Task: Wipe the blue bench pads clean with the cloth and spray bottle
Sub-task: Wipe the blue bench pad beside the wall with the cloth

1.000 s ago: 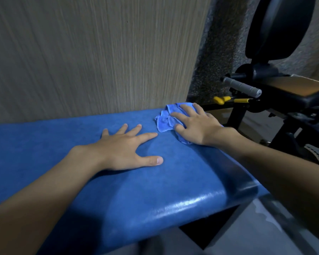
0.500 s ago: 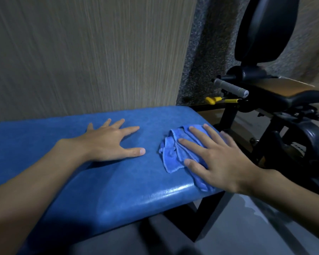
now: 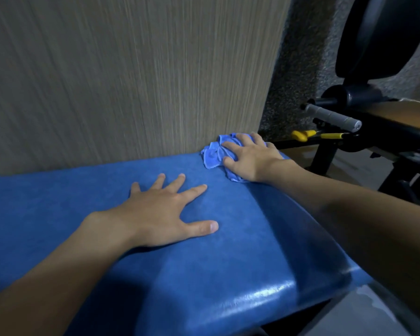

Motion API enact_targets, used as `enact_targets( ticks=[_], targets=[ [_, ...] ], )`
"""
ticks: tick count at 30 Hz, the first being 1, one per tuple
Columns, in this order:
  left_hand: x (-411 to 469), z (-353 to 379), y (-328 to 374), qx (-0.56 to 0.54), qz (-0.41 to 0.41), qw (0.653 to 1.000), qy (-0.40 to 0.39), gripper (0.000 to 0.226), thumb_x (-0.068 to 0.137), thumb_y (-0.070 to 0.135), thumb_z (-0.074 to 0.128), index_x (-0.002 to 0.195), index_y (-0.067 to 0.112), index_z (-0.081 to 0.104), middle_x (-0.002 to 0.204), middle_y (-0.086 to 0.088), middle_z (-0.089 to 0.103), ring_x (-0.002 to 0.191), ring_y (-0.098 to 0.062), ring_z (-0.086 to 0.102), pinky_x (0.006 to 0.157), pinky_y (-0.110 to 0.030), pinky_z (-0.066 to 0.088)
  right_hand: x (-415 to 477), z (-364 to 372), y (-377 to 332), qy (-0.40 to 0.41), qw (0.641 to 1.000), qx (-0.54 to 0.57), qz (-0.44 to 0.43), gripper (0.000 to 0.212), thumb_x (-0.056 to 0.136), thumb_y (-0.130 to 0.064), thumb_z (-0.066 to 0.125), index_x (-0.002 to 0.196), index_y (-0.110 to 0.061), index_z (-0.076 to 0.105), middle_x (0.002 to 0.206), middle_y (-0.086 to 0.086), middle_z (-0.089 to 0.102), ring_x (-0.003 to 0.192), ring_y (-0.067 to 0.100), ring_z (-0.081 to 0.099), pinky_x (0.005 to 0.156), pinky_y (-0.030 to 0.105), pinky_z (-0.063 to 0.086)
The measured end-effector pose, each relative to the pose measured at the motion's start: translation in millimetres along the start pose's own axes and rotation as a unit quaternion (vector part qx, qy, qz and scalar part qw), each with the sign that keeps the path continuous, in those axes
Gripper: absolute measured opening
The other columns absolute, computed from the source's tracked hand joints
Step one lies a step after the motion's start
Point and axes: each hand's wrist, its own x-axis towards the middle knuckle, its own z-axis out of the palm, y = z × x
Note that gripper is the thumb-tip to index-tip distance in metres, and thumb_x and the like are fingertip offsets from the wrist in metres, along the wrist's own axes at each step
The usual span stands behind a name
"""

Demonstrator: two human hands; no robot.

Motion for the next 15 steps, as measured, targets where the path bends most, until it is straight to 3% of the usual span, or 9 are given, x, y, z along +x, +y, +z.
enact_targets(
  ticks=[6, 15],
  targets=[
    [-1.9, -4.0, 1.8, -0.015, -0.001, 1.0, -0.005, 0.101, 0.057, 0.099, 0.021, 0.147, 0.062, -0.005, 0.166, 0.01, -0.014, 0.153, -0.024, -0.013, 0.118, -0.065, -0.001, -6.5, -0.8, 0.7, -0.013, 1.0, 0.02, 0.001, 0.042, 0.093, -0.05, 0.031, 0.135, -0.044, 0.04, 0.154, -0.003, 0.024, 0.144, 0.026, 0.012, 0.11, 0.053, 0.023],
    [-3.2, -1.4, 1.6, -0.032, -0.006, 0.999, 0.009, 0.106, 0.052, 0.103, 0.019, 0.148, 0.061, -0.002, 0.166, 0.01, -0.01, 0.153, -0.023, -0.011, 0.117, -0.065, -0.002, -119.9, -12.1, 6.7, -0.011, 0.999, 0.007, -0.034, 0.049, 0.099, -0.049, 0.029, 0.148, -0.047, 0.024, 0.164, -0.005, 0.007, 0.151, 0.024, -0.002, 0.117, 0.05, 0.019]
  ],
)
